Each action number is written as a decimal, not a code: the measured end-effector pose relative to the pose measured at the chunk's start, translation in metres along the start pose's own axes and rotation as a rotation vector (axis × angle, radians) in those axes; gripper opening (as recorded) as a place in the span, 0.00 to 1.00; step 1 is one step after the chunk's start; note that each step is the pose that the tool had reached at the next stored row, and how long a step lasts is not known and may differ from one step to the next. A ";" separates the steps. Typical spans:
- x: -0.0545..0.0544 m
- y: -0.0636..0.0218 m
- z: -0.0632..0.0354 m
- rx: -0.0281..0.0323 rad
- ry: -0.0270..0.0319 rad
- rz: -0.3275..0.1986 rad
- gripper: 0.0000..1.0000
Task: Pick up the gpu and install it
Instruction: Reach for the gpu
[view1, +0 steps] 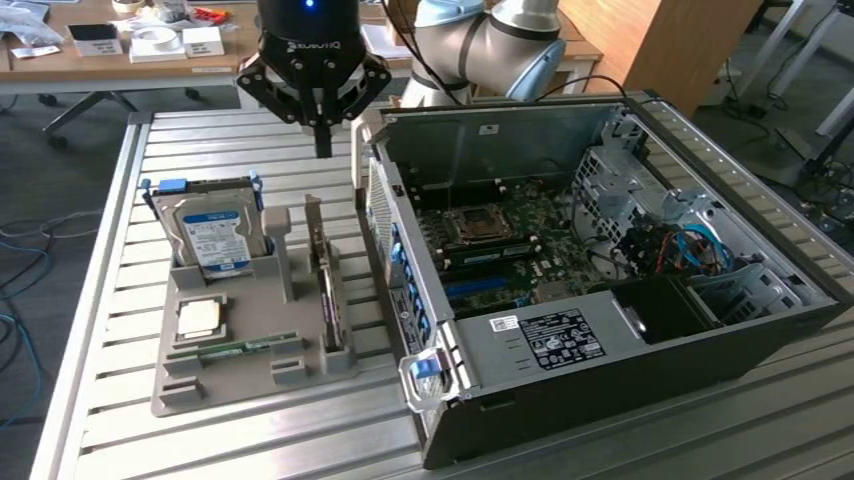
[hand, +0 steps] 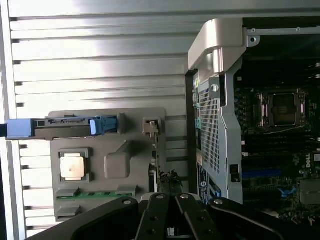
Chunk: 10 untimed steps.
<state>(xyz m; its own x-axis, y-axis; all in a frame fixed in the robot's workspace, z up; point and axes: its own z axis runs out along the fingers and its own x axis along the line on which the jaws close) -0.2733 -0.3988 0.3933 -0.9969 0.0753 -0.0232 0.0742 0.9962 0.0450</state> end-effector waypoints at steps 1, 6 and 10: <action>0.001 0.0000 0.0000 0.0000 0.0000 0.000 0.11; 0.001 -0.0003 0.0000 0.0000 -0.0001 0.000 0.11; 0.001 -0.0013 -0.0001 0.0000 0.0000 0.000 0.11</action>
<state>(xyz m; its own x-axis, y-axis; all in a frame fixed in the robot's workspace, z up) -0.2740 -0.4001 0.3933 -0.9969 0.0752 -0.0232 0.0741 0.9962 0.0450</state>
